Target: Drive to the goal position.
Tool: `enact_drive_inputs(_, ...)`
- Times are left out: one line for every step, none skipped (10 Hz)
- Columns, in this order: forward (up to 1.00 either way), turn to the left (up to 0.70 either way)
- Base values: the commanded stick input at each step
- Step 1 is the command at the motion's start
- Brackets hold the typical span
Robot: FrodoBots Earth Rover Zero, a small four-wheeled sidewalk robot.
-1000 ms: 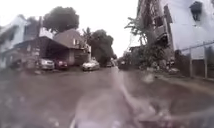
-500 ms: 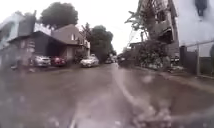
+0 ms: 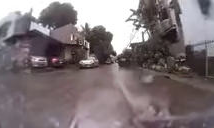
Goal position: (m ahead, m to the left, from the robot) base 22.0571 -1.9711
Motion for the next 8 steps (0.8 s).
enact_drive_inputs(1.00, 0.00)
enact_drive_inputs(1.00, 0.00)
enact_drive_inputs(1.00, 0.00)
enact_drive_inputs(1.00, 0.00)
enact_drive_inputs(1.00, 0.00)
enact_drive_inputs(1.00, 0.00)
enact_drive_inputs(1.00, 0.00)
enact_drive_inputs(1.00, 0.00)
